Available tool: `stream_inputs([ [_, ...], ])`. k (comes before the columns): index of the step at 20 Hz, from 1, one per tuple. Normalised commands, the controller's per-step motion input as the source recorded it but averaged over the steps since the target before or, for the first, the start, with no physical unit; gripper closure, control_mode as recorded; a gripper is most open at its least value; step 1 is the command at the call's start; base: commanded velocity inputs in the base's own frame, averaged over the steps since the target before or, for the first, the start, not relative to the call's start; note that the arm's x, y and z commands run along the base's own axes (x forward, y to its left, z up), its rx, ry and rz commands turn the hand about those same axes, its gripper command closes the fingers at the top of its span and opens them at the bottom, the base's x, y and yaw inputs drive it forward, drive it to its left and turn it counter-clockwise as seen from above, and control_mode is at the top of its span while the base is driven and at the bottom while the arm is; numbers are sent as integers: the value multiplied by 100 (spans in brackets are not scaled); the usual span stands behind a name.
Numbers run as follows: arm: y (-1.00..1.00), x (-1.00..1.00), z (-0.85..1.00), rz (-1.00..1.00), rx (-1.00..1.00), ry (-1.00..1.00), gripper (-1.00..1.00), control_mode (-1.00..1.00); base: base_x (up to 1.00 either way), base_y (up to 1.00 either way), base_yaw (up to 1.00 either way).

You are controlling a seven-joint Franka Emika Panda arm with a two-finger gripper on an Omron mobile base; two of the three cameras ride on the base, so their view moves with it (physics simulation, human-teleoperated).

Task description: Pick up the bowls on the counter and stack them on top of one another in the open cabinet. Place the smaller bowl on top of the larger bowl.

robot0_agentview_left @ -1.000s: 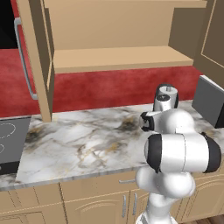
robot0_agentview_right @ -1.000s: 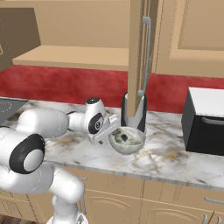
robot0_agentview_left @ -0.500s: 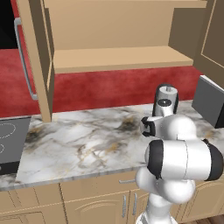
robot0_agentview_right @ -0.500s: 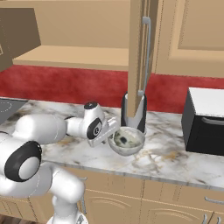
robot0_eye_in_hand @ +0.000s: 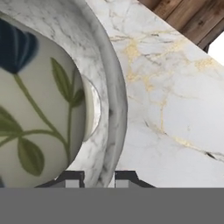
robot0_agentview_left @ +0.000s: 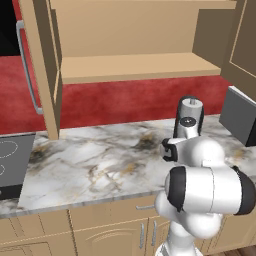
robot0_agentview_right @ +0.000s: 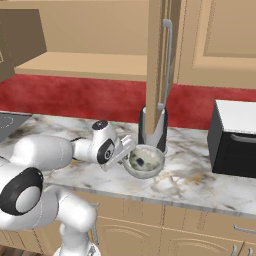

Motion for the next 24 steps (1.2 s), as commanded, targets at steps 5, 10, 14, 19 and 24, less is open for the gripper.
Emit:
stream_inputs([
  [5, 0, -4, 5, -1, 0, 0, 100, -100, 0, 0, 0],
  [10, 0, -14, 25, 0, 0, -4, 100, -100, 0, 0, 0],
  [14, 0, -17, 31, 0, 0, -9, 100, -100, 0, 0, 0],
  [19, 0, -14, 35, 0, 0, -13, 100, -100, 0, 0, 0],
  [24, 0, -19, 34, -1, 0, -12, 100, -100, 0, 0, 0],
])
